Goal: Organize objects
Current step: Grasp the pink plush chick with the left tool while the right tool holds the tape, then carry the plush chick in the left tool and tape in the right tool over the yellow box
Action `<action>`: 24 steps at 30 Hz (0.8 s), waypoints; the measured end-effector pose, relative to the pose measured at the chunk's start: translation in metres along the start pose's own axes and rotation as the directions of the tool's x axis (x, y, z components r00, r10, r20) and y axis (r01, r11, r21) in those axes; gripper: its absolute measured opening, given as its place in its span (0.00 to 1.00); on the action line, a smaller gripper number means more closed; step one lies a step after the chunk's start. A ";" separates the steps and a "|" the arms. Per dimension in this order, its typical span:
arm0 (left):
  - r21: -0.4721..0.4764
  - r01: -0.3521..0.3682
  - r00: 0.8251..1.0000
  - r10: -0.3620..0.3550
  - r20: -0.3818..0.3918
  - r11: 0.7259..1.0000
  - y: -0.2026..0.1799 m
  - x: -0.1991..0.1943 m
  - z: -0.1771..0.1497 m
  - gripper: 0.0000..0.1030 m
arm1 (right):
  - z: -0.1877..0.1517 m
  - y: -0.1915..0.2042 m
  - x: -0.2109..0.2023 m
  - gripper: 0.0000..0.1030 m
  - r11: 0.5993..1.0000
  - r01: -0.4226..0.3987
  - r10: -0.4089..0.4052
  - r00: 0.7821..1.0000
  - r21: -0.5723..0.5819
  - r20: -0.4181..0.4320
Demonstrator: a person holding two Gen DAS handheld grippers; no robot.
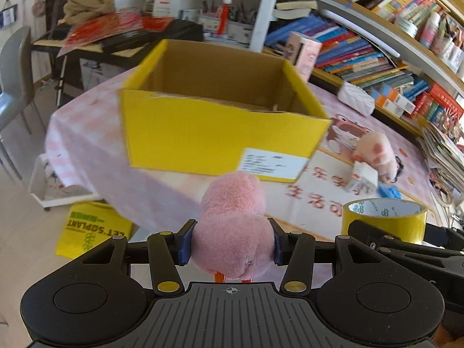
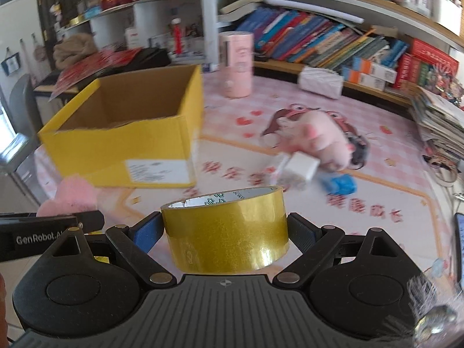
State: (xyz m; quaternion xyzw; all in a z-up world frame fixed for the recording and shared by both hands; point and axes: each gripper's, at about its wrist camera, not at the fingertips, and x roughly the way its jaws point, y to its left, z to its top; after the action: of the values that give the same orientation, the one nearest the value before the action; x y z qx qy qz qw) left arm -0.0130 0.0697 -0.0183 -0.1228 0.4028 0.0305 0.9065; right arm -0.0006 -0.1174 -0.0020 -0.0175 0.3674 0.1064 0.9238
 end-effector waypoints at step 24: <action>0.037 0.024 0.999 -0.026 0.047 0.999 0.092 -0.039 -0.006 0.47 | -0.027 0.107 -0.016 0.88 0.999 -0.005 0.006 1.000 0.037 -0.011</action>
State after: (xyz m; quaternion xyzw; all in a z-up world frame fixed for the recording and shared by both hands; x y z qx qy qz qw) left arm -0.0583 0.1591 -0.0116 -0.1107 0.3800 0.0148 0.9182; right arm -0.0525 -0.0193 -0.0062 -0.0001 0.3746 0.1021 0.9215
